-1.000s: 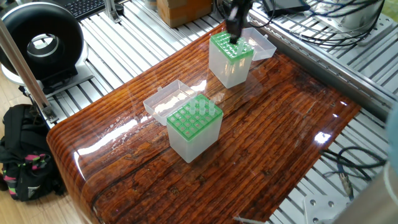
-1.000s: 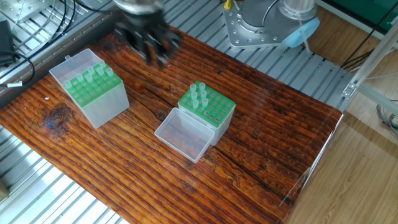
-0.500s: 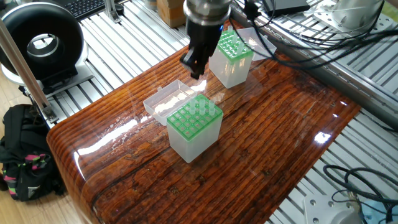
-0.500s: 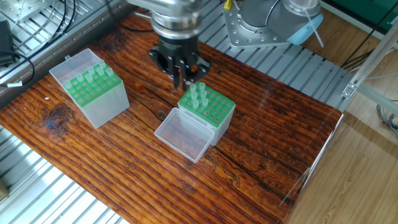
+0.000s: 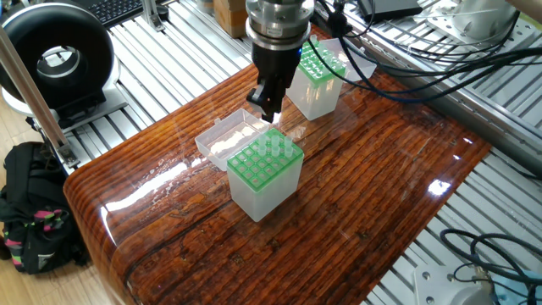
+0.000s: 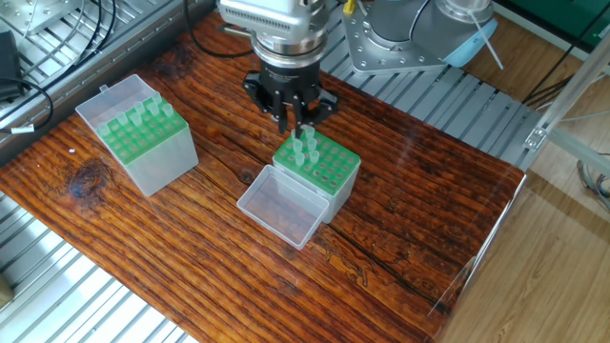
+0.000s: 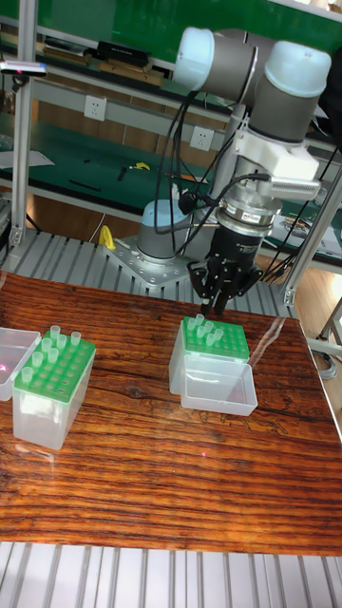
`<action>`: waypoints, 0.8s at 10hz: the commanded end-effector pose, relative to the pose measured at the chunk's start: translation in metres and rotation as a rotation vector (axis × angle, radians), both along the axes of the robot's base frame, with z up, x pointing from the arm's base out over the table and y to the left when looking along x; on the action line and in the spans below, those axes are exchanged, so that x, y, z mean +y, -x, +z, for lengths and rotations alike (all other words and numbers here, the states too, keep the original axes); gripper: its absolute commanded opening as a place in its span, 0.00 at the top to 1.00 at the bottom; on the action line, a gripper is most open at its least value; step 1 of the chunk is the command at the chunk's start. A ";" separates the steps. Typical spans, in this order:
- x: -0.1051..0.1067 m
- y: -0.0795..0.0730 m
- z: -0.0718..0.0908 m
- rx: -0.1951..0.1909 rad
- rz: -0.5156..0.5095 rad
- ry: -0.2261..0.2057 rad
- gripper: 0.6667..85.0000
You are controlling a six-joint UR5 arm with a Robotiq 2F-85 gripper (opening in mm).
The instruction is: Transfer all large pipette tips from one holder to another
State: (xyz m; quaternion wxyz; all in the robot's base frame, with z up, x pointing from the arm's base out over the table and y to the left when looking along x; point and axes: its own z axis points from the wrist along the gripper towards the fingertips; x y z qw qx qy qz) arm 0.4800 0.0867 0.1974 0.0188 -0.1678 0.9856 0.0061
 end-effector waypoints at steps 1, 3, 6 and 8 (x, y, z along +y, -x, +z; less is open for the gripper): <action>0.022 -0.011 -0.007 -0.043 -0.050 -0.026 0.68; 0.039 -0.015 -0.019 -0.053 -0.113 -0.061 0.68; 0.027 -0.026 -0.030 -0.092 -0.115 -0.015 0.67; 0.028 -0.026 -0.027 -0.090 -0.115 -0.016 0.63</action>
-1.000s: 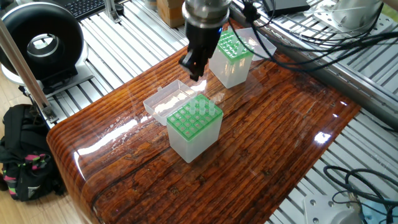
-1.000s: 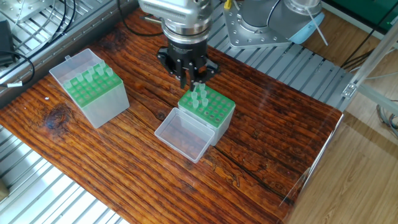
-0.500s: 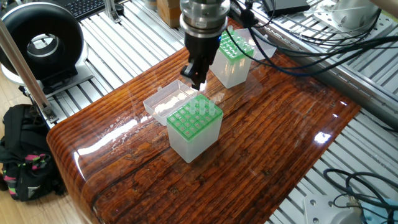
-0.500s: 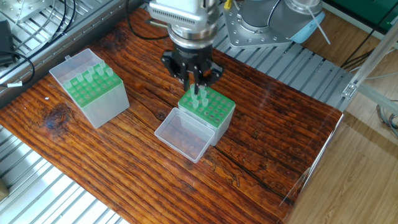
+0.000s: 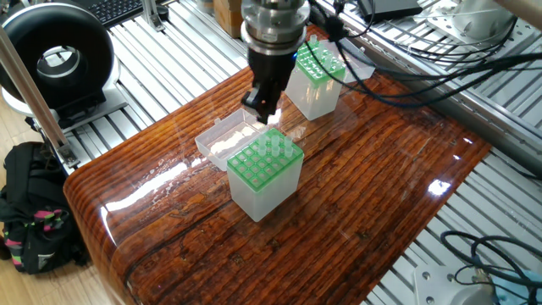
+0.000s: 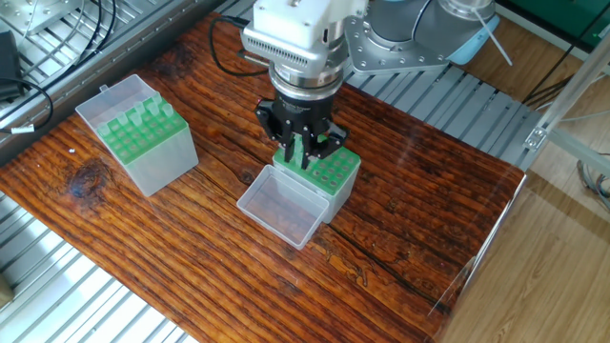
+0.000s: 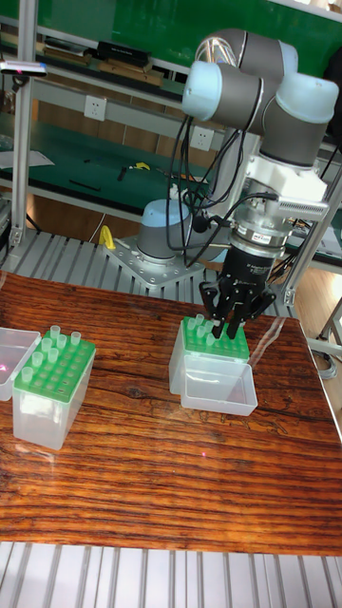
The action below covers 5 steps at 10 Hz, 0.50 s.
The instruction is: Transfer all large pipette tips from one holder to another
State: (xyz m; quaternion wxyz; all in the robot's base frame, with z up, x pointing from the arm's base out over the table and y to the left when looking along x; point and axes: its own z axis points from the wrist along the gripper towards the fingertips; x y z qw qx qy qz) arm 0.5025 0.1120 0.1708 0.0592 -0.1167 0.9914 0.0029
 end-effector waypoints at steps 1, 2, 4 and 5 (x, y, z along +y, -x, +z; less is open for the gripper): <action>-0.001 -0.005 -0.003 -0.008 -0.022 0.005 0.62; -0.006 -0.002 -0.010 0.012 -0.048 0.023 0.62; -0.010 0.000 -0.018 0.028 -0.068 0.027 0.62; -0.011 0.000 -0.019 0.028 -0.073 0.030 0.62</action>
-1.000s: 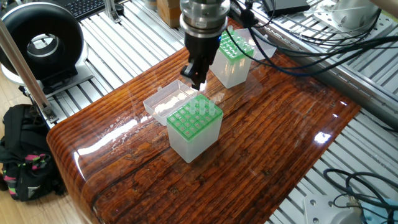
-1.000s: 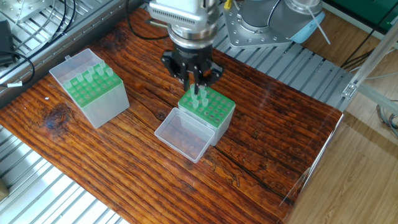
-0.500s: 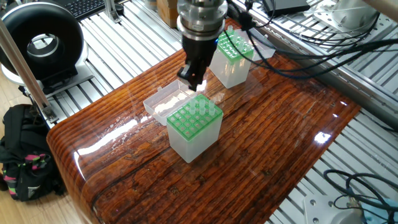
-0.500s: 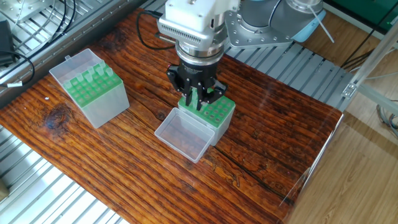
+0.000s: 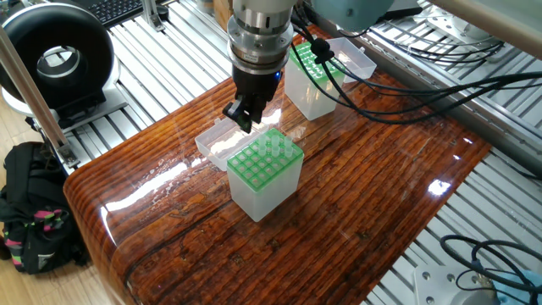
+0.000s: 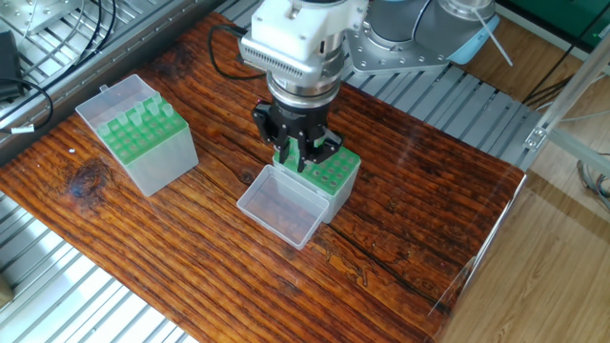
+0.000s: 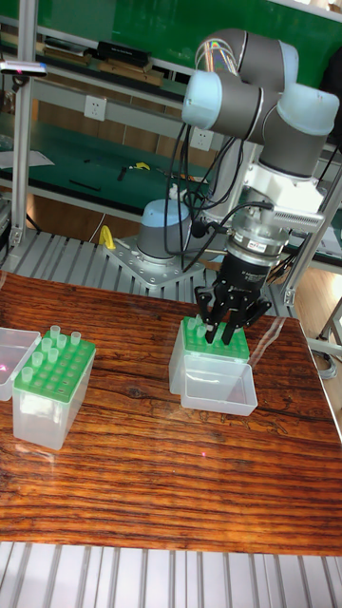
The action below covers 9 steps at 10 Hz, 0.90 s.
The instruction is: Transfer all large pipette tips from one holder to another
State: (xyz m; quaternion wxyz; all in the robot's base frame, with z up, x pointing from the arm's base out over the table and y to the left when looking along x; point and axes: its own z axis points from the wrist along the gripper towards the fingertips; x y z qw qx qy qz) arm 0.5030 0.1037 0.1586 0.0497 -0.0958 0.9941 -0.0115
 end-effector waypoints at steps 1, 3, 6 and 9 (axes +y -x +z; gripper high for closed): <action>-0.001 0.004 -0.009 0.026 -0.031 -0.003 0.62; 0.005 0.010 -0.012 0.037 -0.040 -0.024 0.62; 0.007 0.017 -0.018 0.049 -0.049 -0.024 0.62; 0.004 0.018 -0.018 0.052 -0.051 -0.013 0.62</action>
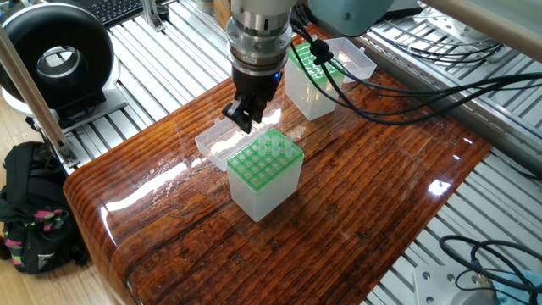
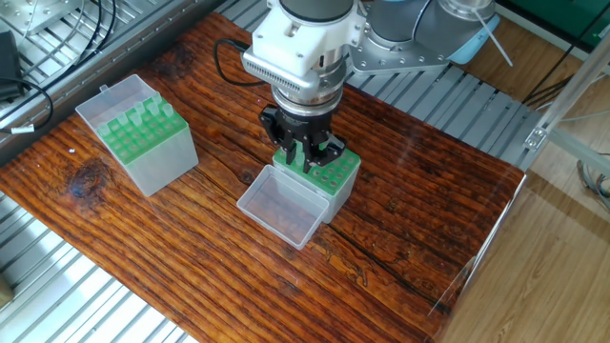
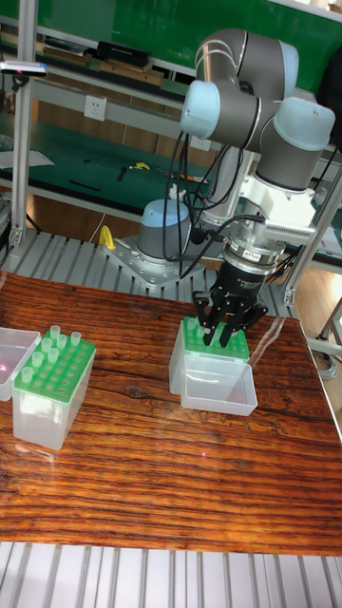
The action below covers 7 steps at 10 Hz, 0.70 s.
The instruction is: Transfer all large pipette tips from one holder to another
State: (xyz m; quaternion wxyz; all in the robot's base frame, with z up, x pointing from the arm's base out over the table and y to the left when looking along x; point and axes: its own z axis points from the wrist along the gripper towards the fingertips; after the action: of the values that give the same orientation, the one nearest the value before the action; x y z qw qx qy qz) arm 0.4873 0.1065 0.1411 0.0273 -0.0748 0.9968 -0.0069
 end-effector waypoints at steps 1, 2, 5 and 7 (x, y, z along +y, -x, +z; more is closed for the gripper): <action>0.000 0.003 -0.001 0.006 -0.009 -0.003 0.62; -0.002 0.003 -0.001 0.006 -0.007 -0.002 0.63; -0.005 0.007 -0.003 0.016 -0.001 -0.001 0.63; -0.005 0.009 -0.003 0.020 -0.001 0.000 0.63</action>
State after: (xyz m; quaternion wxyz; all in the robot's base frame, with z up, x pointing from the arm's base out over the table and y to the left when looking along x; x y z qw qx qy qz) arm 0.4806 0.1001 0.1377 0.0196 -0.0756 0.9969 -0.0119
